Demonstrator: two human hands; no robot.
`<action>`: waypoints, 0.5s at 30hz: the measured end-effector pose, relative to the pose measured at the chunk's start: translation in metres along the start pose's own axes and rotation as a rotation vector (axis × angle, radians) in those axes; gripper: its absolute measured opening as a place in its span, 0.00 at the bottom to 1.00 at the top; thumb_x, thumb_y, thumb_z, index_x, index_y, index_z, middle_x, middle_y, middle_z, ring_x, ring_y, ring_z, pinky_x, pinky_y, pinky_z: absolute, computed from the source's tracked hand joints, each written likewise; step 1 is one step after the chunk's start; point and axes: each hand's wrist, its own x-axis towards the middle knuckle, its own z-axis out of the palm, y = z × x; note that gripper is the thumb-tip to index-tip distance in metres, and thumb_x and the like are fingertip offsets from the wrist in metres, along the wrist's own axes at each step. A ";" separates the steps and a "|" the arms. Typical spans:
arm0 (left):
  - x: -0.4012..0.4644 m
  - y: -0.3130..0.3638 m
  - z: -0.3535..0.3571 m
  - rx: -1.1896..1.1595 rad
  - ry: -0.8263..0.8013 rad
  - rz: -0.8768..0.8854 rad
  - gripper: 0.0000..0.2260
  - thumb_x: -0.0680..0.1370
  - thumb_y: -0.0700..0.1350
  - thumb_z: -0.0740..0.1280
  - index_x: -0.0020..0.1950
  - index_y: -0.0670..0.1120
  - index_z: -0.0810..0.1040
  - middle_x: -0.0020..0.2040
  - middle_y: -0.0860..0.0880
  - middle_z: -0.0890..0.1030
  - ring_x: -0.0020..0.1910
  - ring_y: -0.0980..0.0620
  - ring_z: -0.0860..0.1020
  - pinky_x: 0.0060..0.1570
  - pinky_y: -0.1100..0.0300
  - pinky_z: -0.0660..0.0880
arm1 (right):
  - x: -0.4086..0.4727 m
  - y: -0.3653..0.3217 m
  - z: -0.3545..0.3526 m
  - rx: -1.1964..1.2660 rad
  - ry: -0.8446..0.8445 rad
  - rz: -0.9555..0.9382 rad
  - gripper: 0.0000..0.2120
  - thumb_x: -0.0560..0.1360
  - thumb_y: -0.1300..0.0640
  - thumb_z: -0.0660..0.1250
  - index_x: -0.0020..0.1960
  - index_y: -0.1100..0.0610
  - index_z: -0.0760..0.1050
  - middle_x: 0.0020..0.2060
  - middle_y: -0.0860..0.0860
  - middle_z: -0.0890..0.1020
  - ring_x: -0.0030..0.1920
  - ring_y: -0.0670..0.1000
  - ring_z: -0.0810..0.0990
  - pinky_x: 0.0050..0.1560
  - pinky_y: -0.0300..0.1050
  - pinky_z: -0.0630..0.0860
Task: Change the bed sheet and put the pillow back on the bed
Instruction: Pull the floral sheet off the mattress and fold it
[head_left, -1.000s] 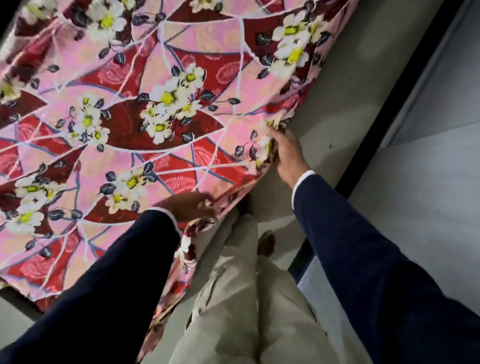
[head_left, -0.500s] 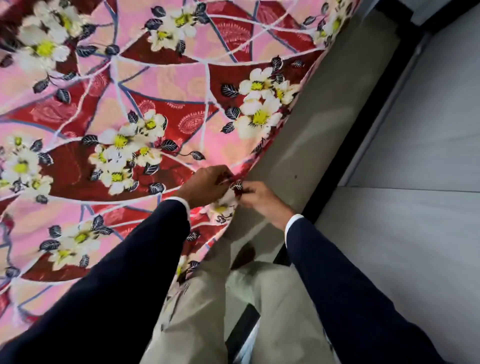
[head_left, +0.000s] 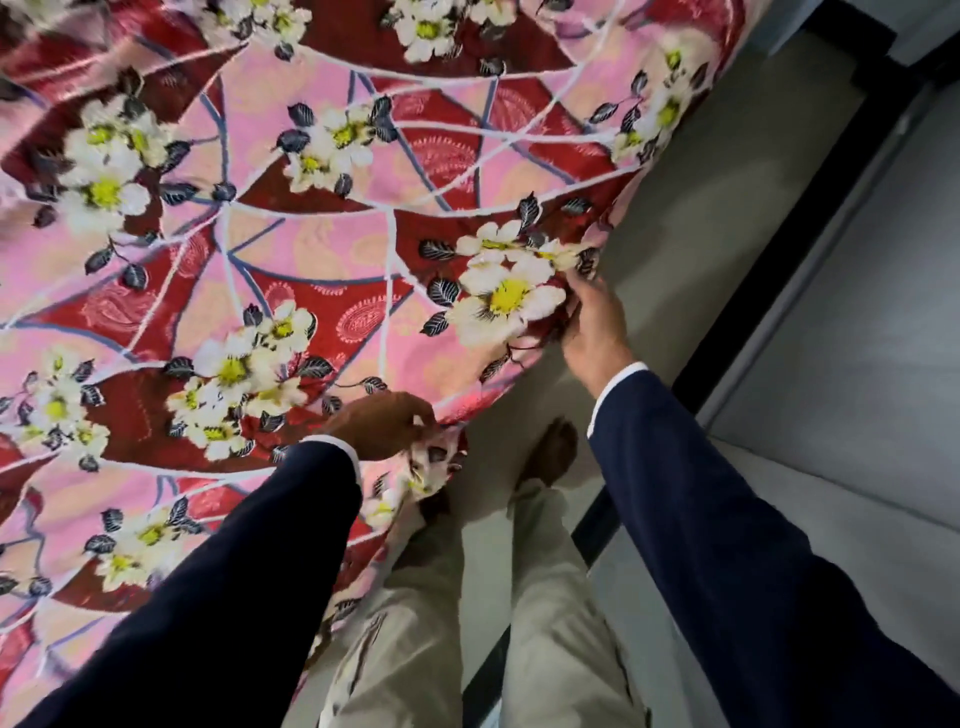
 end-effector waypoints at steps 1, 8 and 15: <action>0.008 0.014 -0.009 -0.051 0.129 -0.021 0.08 0.82 0.48 0.64 0.59 0.51 0.81 0.52 0.49 0.84 0.51 0.47 0.82 0.48 0.59 0.73 | -0.002 -0.007 -0.003 -0.060 -0.038 -0.029 0.21 0.76 0.59 0.70 0.67 0.63 0.74 0.60 0.61 0.82 0.59 0.58 0.82 0.62 0.55 0.78; 0.094 0.137 -0.089 -0.723 0.523 -0.053 0.22 0.77 0.55 0.72 0.55 0.40 0.68 0.55 0.41 0.75 0.55 0.47 0.73 0.57 0.52 0.69 | -0.023 -0.028 -0.017 -0.526 -0.445 -0.088 0.15 0.71 0.71 0.70 0.56 0.63 0.77 0.46 0.49 0.83 0.44 0.36 0.80 0.51 0.34 0.75; 0.144 0.112 -0.077 -0.996 0.489 -0.102 0.24 0.67 0.51 0.69 0.62 0.48 0.75 0.56 0.46 0.84 0.55 0.45 0.82 0.59 0.42 0.78 | 0.018 -0.079 -0.033 -0.518 -0.351 0.145 0.16 0.77 0.70 0.65 0.64 0.65 0.75 0.54 0.57 0.81 0.56 0.54 0.79 0.63 0.50 0.75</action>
